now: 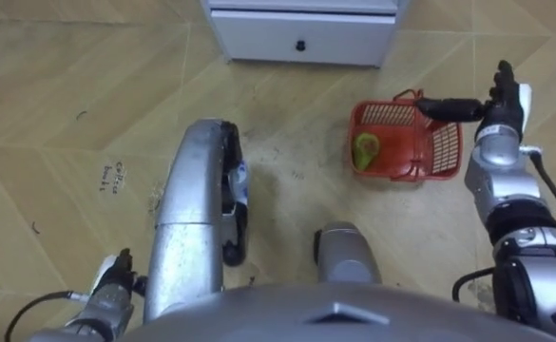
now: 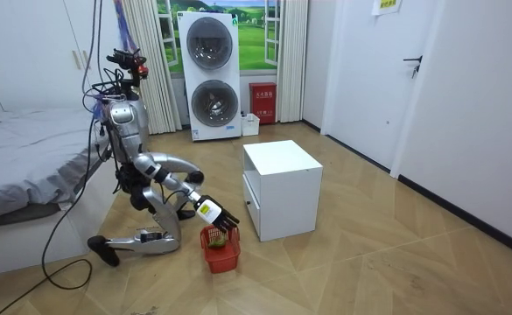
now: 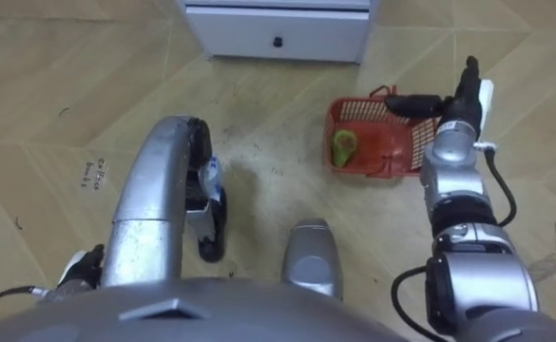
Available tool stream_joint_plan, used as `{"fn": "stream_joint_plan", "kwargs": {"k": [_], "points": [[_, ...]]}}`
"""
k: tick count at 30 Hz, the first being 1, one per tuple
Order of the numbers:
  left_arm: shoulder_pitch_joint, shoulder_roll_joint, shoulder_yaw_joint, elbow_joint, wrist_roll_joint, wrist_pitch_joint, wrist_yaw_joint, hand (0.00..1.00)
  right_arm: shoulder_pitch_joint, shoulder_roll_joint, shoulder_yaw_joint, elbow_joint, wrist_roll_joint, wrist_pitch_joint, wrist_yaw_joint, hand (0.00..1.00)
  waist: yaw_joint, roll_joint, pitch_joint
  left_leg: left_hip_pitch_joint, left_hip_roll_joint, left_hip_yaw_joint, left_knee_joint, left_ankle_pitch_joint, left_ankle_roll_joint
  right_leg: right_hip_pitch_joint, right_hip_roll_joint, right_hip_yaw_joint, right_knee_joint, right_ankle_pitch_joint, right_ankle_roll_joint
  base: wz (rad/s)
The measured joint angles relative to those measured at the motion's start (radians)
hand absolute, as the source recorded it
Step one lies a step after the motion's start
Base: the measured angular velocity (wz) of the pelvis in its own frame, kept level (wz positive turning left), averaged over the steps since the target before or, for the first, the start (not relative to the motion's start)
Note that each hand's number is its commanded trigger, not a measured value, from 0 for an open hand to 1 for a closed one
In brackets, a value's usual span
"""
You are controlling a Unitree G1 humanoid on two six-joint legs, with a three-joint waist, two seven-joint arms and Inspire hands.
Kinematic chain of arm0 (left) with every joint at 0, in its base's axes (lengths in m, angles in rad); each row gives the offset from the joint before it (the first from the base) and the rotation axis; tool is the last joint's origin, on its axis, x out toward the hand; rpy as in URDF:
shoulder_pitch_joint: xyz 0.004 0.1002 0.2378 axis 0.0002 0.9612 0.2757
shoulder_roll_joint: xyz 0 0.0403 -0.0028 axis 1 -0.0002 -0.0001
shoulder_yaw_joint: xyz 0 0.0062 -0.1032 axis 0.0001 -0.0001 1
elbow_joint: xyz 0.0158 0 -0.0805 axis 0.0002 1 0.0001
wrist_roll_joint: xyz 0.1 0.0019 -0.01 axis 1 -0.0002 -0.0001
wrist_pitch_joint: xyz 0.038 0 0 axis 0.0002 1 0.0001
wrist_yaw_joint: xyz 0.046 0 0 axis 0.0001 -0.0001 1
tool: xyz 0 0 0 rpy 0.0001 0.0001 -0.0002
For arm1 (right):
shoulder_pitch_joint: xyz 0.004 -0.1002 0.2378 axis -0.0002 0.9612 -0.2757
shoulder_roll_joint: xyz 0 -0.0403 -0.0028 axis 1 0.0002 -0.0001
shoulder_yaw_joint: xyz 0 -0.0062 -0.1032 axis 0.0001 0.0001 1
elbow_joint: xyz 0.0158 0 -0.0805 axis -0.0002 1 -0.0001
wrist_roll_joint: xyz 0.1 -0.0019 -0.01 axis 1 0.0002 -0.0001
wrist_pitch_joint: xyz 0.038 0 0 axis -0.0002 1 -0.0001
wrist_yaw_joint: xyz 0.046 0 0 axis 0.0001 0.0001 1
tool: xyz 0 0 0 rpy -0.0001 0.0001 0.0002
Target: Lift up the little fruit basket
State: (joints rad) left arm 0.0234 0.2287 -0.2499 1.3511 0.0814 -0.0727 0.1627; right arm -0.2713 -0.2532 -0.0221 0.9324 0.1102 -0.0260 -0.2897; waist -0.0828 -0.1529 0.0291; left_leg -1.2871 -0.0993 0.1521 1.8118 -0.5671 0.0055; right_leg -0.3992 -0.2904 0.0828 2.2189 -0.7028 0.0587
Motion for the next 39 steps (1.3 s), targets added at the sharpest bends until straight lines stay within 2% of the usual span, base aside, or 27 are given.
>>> {"fn": "stream_joint_plan", "kwargs": {"k": [2,4,7,12,16,19,23,26,30,39], "points": [[-0.002,0.0,-0.014,0.0,-0.001,0.0,-0.001,0.0,-0.007,-0.008,0.001,0.007,-0.001,0.0,0.015,0.0,0.006,0.009,0.002,-0.01,0.0,0.0,0.0,0.0,0.0,-0.01,0.0,-0.001,0.005,0.0,0.0,0.04],[0.0,-0.001,-0.039,0.001,-0.002,0.0,-0.006,0.0,-0.04,-0.025,0.002,0.035,0.0,-0.002,0.023,0.0,0.01,0.028,0.0123,-0.016,-0.001,0.002,-0.001,0.0,0.0,-0.016,-0.002,0.0,0.013,-0.002,0.001,0.02],[0.004,-0.001,-0.06,0.001,-0.004,0.0,-0.02,0.0,-0.057,-0.052,0.002,0.046,0.003,-0.002,0.026,0.0,0.025,0.043,0.0121,-0.026,0.0,0.007,-0.003,-0.006,-0.012,-0.033,-0.008,0.0,0.019,-0.003,0.003,0.04],[0.014,-0.006,-0.067,-0.01,-0.005,0.001,-0.026,0.0,-0.069,-0.092,0.002,0.051,0.009,-0.003,0.055,0.0,0.063,0.044,0.0148,-0.035,0.002,0.016,-0.004,-0.005,-0.012,-0.049,-0.015,0.01,0.025,-0.004,0.004,-0.01],[0.017,-0.006,-0.068,-0.019,-0.008,0.005,-0.044,0.0,-0.112,-0.114,0.02,0.118,0.028,-0.004,0.063,0.0,0.088,0.042,0.0169,-0.047,0.024,0.038,-0.01,-0.002,-0.006,-0.077,-0.021,0.027,0.037,-0.007,0.006,-0.05],[0.013,-0.004,-0.069,-0.019,-0.012,0.013,-0.062,0.0,-0.128,-0.118,0.045,0.165,0.053,-0.004,0.076,0.0,0.097,0.04,0.02,-0.052,0.035,0.046,-0.012,-0.001,-0.005,-0.089,-0.022,0.027,0.037,-0.008,0.006,0.01],[0.013,-0.005,-0.087,-0.019,-0.031,0.019,-0.07,0.0,-0.15,-0.12,0.057,0.213,0.078,-0.004,0.097,0.0,0.099,0.042,0.0259,-0.06,0.036,0.053,-0.015,0.0,-0.003,-0.097,-0.027,0.025,0.039,-0.008,0.007,0.01],[0.013,-0.005,-0.09,-0.035,-0.032,0.024,-0.086,0.0,-0.153,-0.14,0.06,0.239,0.081,-0.005,0.104,0.0,0.108,0.051,0.0311,-0.071,0.038,0.065,-0.018,0.006,0.004,-0.111,-0.037,0.026,0.044,-0.01,0.009,0.05],[0.018,-0.005,-0.098,-0.038,-0.032,0.031,-0.093,0.0,-0.153,-0.164,0.069,0.269,0.119,-0.005,0.121,0.0,0.119,0.067,0.0298,-0.082,0.038,0.071,-0.016,0.011,0.011,-0.128,-0.042,0.033,0.049,-0.011,0.01,0.01],[0.028,-0.005,-0.111,-0.059,-0.033,0.042,-0.131,0.0,-0.153,-0.165,0.08,0.276,0.204,-0.003,0.148,0.0,0.119,0.08,0.0236,-0.082,0.037,0.08,-0.016,0.014,0.015,-0.127,-0.049,0.042,0.054,-0.011,0.011,0.0]]}}
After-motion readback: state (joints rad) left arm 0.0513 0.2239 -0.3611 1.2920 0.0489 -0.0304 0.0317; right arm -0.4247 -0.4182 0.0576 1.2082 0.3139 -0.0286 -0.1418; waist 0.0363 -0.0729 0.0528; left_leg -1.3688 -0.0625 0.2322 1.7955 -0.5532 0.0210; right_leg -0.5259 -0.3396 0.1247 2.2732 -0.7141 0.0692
